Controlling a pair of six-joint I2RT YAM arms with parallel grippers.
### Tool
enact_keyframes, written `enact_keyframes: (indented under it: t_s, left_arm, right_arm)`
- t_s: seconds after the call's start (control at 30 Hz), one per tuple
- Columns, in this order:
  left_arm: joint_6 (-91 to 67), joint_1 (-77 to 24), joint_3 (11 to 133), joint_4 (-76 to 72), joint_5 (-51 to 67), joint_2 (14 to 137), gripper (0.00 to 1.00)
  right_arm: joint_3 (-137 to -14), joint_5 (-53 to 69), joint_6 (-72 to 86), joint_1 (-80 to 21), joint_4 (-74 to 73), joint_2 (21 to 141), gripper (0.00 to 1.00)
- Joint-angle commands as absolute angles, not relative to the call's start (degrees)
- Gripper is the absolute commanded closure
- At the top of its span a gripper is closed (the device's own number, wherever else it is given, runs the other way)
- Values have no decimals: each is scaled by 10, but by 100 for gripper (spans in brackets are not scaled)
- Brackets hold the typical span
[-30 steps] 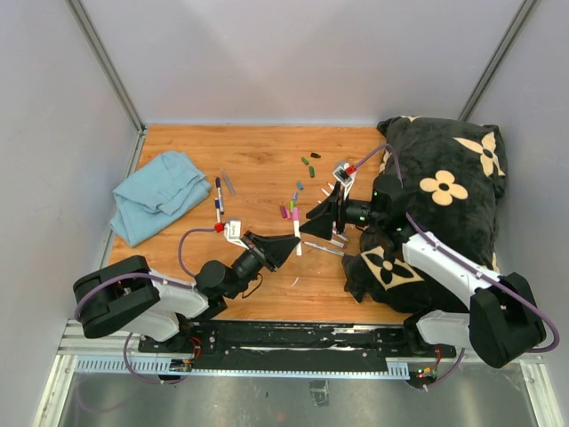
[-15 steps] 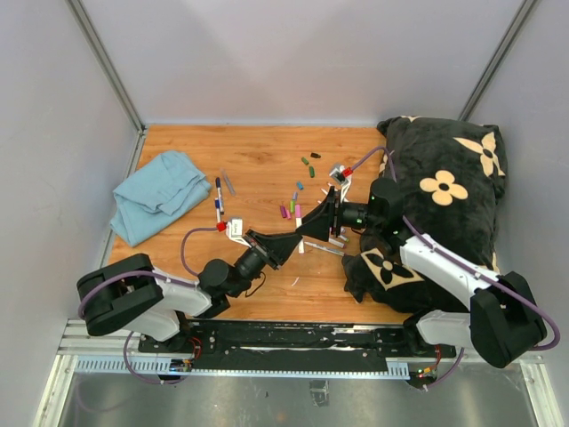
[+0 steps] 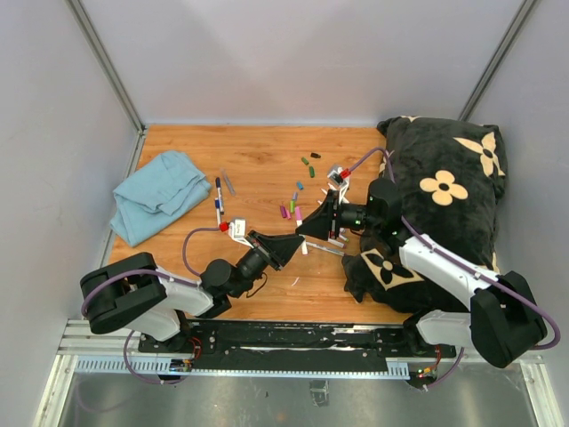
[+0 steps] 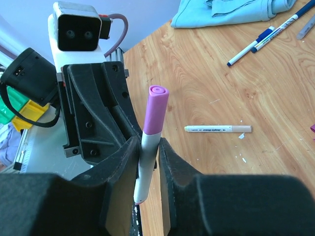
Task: Open the pen caps
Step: Pick up the pen from the center of the board.
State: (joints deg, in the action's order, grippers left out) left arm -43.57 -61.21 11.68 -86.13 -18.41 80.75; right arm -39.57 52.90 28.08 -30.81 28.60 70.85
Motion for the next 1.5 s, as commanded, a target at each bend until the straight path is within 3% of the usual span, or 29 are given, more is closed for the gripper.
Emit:
enact_keyframes:
  t_s: [0.0, 0.2, 0.3, 0.57, 0.77, 1.0, 1.47]
  left_arm:
    - [-424, -616, 127, -877, -200, 803, 100]
    - [-417, -616, 125, -856, -194, 787, 93]
    - [-412, -616, 119, -837, -187, 770, 80]
    - [-374, -616, 97, -768, -151, 694, 34]
    - [-334, -614, 67, -749, -139, 624, 14]
    - [-324, -569, 77, -644, -78, 530, 1]
    - [-414, -414, 104, -620, 116, 507, 1]
  right_arm:
    - [-410, 536, 250, -323, 267, 715, 76]
    - [-423, 545, 233, -324, 241, 714, 99]
    - [-428, 550, 226, -319, 232, 712, 99]
    - [-440, 582, 208, -283, 207, 709, 99]
    - [-464, 652, 132, -263, 149, 709, 99]
    - [-492, 696, 43, -256, 58, 725, 99]
    - [-512, 721, -13, -256, 0, 755, 98]
